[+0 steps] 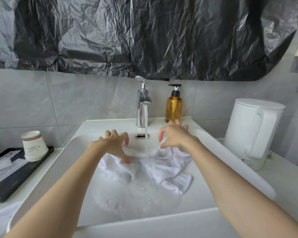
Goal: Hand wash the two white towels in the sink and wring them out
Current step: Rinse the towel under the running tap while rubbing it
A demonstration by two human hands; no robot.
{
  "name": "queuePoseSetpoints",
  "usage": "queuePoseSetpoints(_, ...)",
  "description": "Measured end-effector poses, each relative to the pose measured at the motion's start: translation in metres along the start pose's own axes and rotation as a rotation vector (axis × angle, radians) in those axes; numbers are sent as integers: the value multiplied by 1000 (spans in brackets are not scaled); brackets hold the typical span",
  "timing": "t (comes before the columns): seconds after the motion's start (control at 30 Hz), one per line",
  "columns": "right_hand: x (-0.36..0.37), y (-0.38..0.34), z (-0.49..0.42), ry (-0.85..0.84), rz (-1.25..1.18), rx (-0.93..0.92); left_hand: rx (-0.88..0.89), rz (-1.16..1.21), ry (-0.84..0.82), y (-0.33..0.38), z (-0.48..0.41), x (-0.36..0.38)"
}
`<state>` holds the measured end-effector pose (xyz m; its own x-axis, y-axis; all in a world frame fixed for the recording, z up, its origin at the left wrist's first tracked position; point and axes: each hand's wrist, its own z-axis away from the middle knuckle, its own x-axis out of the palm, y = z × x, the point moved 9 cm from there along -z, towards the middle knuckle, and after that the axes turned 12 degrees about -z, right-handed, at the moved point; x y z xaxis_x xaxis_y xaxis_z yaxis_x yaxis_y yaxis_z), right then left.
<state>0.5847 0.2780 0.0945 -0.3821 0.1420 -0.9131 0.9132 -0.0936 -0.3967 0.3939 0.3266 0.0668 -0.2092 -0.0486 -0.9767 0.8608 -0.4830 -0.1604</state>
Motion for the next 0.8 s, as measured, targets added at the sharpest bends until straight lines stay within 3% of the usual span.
queuePoseSetpoints(0.07, 24, -8, 3, -224, -162, -4, 0, -65, -10, 0, 1, 2)
queuePoseSetpoints(0.13, 49, -9, 10, -410, -158, 45, -1, -56, -11, -3, 0, 2)
queuePoseSetpoints(0.3, 59, -4, 7, -365, -1, 4, 0, -142, -133, -7, -1, 15)
queuePoseSetpoints(0.53, 5, -12, 3, -90, -212, -96, 71, -6, -193, 1, 6, 13)
queuePoseSetpoints(0.73, -70, -22, 16, 340, -452, -230, 10, -41, -81, -3, 1, 12)
queuePoseSetpoints(0.8, -94, -25, 24, 504, -610, -280, 40, 53, 51, 2, 0, -5)
